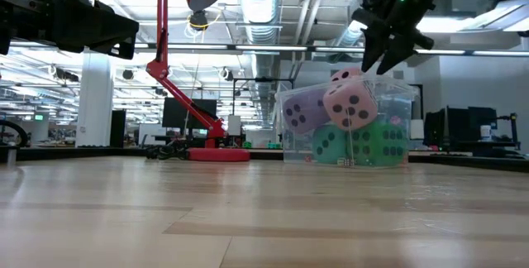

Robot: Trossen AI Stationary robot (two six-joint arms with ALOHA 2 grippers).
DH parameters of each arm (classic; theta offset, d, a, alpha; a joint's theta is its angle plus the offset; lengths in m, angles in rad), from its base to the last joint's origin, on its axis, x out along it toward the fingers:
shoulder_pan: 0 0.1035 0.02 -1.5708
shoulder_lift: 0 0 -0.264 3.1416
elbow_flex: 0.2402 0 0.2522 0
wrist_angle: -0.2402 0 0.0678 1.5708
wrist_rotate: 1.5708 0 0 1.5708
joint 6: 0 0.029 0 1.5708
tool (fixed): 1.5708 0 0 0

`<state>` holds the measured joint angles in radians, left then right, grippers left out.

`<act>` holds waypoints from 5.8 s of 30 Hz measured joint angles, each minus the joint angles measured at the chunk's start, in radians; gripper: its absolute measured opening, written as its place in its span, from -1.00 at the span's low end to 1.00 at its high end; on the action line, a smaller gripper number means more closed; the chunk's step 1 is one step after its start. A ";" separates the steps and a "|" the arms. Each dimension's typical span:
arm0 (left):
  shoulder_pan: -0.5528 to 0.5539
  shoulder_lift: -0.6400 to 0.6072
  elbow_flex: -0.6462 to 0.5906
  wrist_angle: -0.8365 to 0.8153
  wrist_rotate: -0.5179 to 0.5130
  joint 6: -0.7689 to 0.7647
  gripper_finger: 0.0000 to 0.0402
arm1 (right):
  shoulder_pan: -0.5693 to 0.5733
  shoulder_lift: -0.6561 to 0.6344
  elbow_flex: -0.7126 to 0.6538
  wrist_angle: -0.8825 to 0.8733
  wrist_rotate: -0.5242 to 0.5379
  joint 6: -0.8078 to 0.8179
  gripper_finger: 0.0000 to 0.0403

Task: Pick & Place Dice
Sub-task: Return to Home Position

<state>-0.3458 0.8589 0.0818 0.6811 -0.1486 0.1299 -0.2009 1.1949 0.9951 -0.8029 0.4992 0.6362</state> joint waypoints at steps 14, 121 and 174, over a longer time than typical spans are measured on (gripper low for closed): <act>0.000 0.000 0.000 0.000 0.000 0.000 -1.00 | 0.196 0.000 0.000 0.004 0.047 -0.046 -0.96; 0.002 -0.859 -0.035 -0.605 0.369 -0.127 -1.00 | 0.742 -0.202 -0.024 0.194 0.130 -0.202 -0.85; 0.001 -0.849 -0.075 -0.621 0.333 -0.052 -1.00 | 0.617 -0.700 -0.610 0.801 -0.268 -0.408 -0.85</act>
<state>-0.3447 0.0101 0.0067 0.0601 0.1844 0.0784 0.4160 0.4950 0.3848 -0.0021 0.2312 0.2281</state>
